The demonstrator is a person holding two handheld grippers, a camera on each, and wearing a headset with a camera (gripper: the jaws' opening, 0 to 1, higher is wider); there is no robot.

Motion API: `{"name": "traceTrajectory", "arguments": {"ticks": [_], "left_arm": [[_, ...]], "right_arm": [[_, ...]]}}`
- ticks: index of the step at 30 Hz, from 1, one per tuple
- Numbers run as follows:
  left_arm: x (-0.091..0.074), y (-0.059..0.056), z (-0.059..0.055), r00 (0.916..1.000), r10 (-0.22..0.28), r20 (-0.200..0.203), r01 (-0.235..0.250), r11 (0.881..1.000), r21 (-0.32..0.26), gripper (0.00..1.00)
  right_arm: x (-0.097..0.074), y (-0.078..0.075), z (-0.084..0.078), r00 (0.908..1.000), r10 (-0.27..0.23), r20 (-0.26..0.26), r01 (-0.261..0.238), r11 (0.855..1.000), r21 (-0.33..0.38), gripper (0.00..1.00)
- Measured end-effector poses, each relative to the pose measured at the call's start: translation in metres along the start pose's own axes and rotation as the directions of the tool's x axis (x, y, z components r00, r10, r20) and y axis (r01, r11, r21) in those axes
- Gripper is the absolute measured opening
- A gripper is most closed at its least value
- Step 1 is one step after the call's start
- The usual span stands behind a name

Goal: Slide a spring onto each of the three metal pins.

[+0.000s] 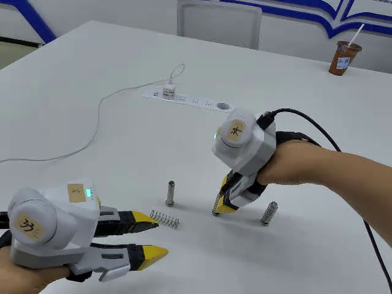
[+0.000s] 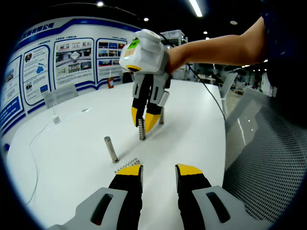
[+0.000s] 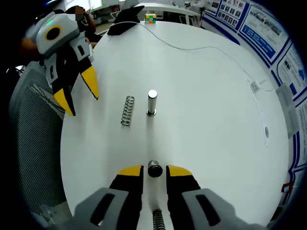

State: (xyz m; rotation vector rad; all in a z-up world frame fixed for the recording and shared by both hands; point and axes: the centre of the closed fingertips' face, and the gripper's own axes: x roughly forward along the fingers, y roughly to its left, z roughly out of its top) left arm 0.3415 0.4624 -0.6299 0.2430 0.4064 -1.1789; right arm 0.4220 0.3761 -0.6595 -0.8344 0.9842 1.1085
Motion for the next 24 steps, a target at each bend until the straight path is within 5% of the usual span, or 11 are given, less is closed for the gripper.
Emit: {"name": "traceTrajectory", "arguments": {"ticks": [10, 24], "left_arm": [[-0.001, 0.001, 0.000, 1.0000, 0.000, -0.003, 0.000, 1.000, 0.001, 0.28], [-0.003, 0.002, -0.002, 0.9999, 0.009, -0.007, -0.009, 1.000, -0.001, 0.28]], "right_arm": [[-0.008, 0.007, 0.021, 0.9979, -0.005, 0.065, 0.005, 1.000, -0.004, 0.23], [0.008, 0.033, 0.048, 0.9945, 0.034, 0.099, -0.033, 0.999, -0.016, 0.23]]}}
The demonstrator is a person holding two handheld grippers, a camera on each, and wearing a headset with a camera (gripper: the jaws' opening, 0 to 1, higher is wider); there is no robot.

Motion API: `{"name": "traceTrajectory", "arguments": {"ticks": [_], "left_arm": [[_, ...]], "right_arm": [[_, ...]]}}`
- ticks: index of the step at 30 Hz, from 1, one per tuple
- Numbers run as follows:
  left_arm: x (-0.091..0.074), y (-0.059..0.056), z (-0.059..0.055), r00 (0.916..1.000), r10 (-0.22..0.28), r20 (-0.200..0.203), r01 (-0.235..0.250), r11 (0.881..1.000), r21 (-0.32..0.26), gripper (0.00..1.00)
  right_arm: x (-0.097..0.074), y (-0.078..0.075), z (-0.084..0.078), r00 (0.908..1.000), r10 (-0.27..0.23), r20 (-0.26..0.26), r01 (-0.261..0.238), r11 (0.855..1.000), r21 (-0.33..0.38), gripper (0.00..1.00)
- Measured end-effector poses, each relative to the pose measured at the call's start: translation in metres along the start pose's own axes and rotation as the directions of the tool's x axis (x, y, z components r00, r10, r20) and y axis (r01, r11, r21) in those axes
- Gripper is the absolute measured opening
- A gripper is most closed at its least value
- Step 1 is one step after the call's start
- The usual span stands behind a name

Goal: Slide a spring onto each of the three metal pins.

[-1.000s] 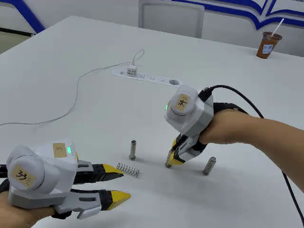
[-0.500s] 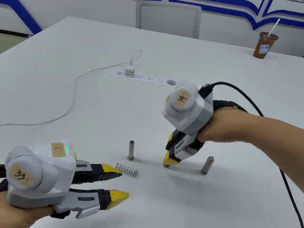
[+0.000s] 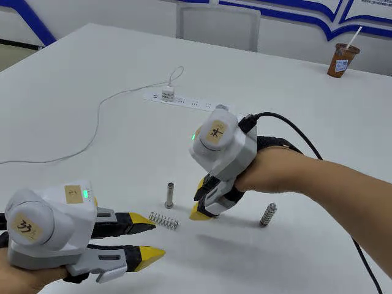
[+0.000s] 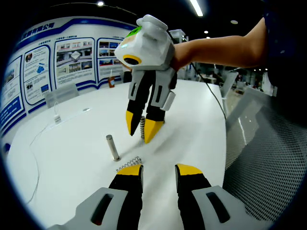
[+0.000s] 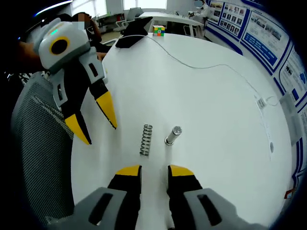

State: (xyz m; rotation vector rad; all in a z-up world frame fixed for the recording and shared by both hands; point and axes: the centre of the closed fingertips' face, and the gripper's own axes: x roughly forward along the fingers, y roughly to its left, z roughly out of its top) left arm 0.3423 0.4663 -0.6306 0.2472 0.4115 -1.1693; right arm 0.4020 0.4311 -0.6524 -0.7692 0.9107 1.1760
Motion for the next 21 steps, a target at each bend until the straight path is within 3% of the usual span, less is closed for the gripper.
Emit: {"name": "traceTrajectory", "arguments": {"ticks": [10, 21], "left_arm": [[-0.002, 0.001, -0.002, 1.0000, 0.004, -0.005, -0.004, 1.000, 0.000, 0.27], [-0.004, 0.003, -0.006, 0.9998, 0.009, -0.015, -0.009, 1.000, -0.004, 0.27]], "right_arm": [[0.016, 0.011, 0.010, 0.9998, 0.002, 0.019, -0.002, 1.000, 0.022, 0.19], [0.032, 0.010, 0.009, 0.9999, -0.009, 0.015, 0.008, 0.998, 0.061, 0.17]]}}
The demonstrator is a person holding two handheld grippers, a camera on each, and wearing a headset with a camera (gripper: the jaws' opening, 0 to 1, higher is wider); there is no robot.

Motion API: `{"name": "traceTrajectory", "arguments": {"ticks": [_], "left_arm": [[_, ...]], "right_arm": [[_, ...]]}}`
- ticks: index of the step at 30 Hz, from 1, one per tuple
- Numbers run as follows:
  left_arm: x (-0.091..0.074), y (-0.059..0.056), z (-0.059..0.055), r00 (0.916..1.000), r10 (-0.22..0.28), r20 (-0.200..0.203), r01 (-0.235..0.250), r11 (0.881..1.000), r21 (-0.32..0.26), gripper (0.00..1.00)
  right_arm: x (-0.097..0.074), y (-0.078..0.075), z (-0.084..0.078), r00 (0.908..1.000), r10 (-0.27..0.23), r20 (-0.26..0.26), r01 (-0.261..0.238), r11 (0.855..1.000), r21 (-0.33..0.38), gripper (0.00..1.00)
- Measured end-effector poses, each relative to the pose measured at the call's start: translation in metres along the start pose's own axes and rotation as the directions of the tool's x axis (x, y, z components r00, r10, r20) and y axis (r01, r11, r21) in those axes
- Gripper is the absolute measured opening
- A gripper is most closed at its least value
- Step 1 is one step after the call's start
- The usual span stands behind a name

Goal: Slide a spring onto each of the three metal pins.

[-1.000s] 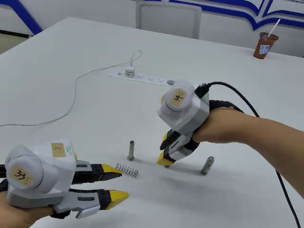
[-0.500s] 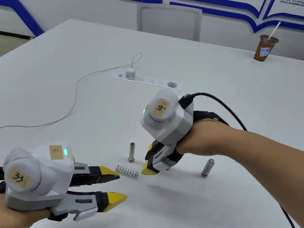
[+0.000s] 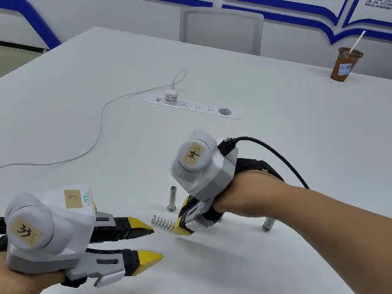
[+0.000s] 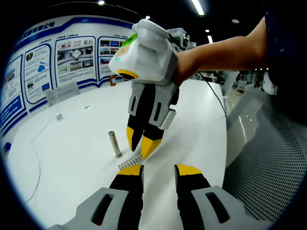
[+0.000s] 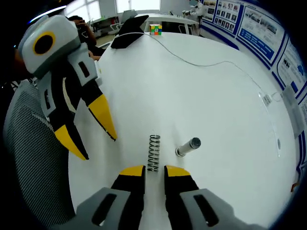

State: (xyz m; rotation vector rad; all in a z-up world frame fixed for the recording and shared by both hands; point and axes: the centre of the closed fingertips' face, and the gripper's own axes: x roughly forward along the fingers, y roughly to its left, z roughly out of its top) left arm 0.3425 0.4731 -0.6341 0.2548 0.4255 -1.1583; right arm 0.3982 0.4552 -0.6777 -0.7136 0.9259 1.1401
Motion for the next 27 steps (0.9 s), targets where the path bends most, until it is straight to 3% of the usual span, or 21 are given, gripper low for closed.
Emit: {"name": "traceTrajectory", "arguments": {"ticks": [11, 27], "left_arm": [[0.000, 0.000, -0.001, 1.0000, -0.001, -0.007, 0.001, 1.000, 0.000, 0.26], [0.002, 0.002, -0.003, 0.9999, 0.003, -0.010, -0.003, 1.000, 0.000, 0.26]], "right_arm": [[0.010, 0.001, -0.004, 1.0000, -0.004, -0.009, 0.004, 1.000, 0.018, 0.15], [-0.002, 0.012, -0.010, 0.9996, 0.011, -0.025, -0.011, 1.000, -0.017, 0.12]]}}
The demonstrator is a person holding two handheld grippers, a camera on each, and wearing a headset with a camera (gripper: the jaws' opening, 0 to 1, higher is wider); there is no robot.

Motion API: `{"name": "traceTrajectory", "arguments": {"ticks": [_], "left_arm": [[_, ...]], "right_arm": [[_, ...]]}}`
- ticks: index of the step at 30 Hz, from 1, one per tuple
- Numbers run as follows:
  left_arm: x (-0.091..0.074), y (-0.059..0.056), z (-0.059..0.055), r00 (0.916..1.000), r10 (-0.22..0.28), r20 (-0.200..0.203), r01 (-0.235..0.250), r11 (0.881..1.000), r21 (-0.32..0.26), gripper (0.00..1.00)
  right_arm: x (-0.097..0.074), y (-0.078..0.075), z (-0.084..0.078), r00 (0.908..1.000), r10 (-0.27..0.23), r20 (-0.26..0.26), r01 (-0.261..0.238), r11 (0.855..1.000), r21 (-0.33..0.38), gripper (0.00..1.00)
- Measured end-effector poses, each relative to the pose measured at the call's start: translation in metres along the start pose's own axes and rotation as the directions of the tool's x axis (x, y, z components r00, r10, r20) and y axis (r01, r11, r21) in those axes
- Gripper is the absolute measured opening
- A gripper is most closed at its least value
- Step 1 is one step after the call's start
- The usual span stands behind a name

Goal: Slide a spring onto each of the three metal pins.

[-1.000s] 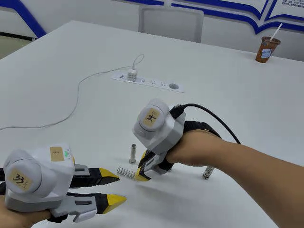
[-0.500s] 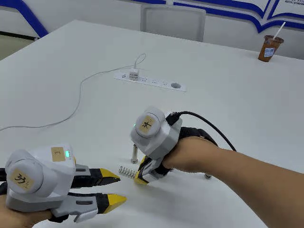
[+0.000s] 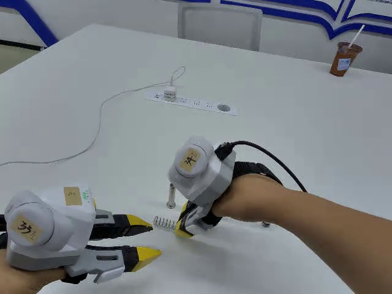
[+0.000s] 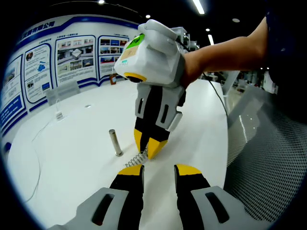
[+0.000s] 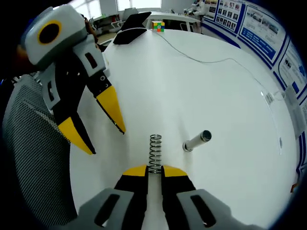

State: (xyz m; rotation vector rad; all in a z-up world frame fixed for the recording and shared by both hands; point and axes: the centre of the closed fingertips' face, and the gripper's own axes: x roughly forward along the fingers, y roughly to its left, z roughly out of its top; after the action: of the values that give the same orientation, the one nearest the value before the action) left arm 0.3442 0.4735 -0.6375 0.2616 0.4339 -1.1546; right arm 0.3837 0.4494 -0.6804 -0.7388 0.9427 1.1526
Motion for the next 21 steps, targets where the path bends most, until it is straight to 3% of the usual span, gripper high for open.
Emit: {"name": "traceTrajectory", "arguments": {"ticks": [14, 21], "left_arm": [[0.008, -0.005, 0.005, 0.9996, -0.028, -0.002, 0.028, 0.999, 0.020, 0.27], [0.012, -0.012, 0.011, 0.9986, -0.053, 0.002, 0.052, 0.998, 0.036, 0.28]], "right_arm": [[-0.035, 0.024, -0.015, 0.9989, 0.041, -0.024, -0.043, 0.995, -0.092, 0.11], [-0.047, 0.041, -0.017, 0.9959, 0.087, -0.024, -0.089, 0.984, -0.153, 0.11]]}}
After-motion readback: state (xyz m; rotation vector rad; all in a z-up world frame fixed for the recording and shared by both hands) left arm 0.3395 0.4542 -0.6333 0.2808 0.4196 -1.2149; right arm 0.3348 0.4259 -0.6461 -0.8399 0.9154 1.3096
